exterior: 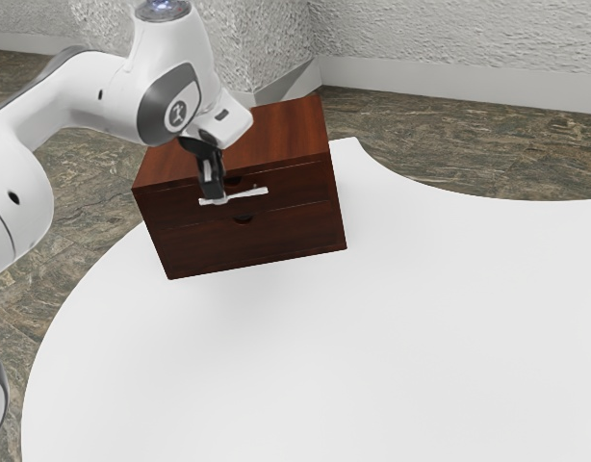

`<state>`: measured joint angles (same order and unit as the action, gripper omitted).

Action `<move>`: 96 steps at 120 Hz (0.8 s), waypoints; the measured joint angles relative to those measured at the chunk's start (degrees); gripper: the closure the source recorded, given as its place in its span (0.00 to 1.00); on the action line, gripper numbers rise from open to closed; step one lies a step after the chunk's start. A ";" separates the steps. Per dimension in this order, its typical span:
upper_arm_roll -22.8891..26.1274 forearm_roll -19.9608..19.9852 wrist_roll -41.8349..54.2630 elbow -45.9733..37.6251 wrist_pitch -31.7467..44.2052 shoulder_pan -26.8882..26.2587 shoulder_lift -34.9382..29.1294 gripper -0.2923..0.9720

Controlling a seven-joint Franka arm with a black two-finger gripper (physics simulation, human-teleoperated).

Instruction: Pull the drawer handle with one arm to open the drawer

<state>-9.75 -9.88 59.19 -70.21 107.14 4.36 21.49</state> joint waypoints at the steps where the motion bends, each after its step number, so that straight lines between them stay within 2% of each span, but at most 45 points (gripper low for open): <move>1: 0.00 0.01 0.08 -0.01 0.06 0.00 0.05 0.50; 29: 0.05 1.01 1.80 -0.26 1.34 -0.05 1.36 0.53; 55: -0.03 1.99 2.73 -1.21 2.25 -0.19 2.29 0.68; 72: -0.16 1.98 3.12 -4.85 3.87 -0.83 0.66 0.79; 96: -0.20 1.58 3.46 -14.70 7.51 -2.93 -6.19 0.85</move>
<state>-9.96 -8.31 62.64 -84.91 114.65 1.43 15.30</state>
